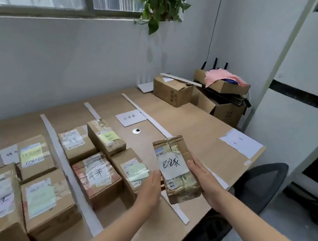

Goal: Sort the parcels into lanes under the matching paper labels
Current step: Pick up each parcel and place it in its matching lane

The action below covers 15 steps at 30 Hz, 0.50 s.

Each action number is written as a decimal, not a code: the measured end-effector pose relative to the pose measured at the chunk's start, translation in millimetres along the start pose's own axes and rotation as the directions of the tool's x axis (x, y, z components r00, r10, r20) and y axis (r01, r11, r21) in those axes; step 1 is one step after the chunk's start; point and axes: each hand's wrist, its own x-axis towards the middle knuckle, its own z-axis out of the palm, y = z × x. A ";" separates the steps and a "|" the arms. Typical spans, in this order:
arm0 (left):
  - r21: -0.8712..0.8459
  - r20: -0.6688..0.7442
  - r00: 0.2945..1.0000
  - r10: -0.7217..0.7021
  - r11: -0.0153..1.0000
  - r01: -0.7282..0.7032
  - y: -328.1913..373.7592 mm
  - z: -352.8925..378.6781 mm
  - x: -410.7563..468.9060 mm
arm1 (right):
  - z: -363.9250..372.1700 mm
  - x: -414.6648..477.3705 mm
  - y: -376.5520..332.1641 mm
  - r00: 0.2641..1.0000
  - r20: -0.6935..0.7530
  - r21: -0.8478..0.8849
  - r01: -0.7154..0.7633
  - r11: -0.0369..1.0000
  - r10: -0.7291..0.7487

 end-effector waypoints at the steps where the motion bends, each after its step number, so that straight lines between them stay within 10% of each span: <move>1: -0.011 0.001 1.000 -0.016 1.000 0.016 3.0 4.9 14.4 | -7.2 16.0 -3.2 1.000 0.017 -0.002 -0.001 1.000 0.001; 7: -0.120 -0.163 0.972 -0.166 0.982 0.148 -5.4 35.3 103.1 | -30.0 118.5 14.3 0.994 0.088 -0.020 -0.064 0.998 0.065; 15: 0.170 -0.370 0.878 -0.305 0.907 0.386 -42.7 53.1 197.7 | -33.7 264.4 81.7 0.949 0.146 -0.125 -0.263 0.957 0.280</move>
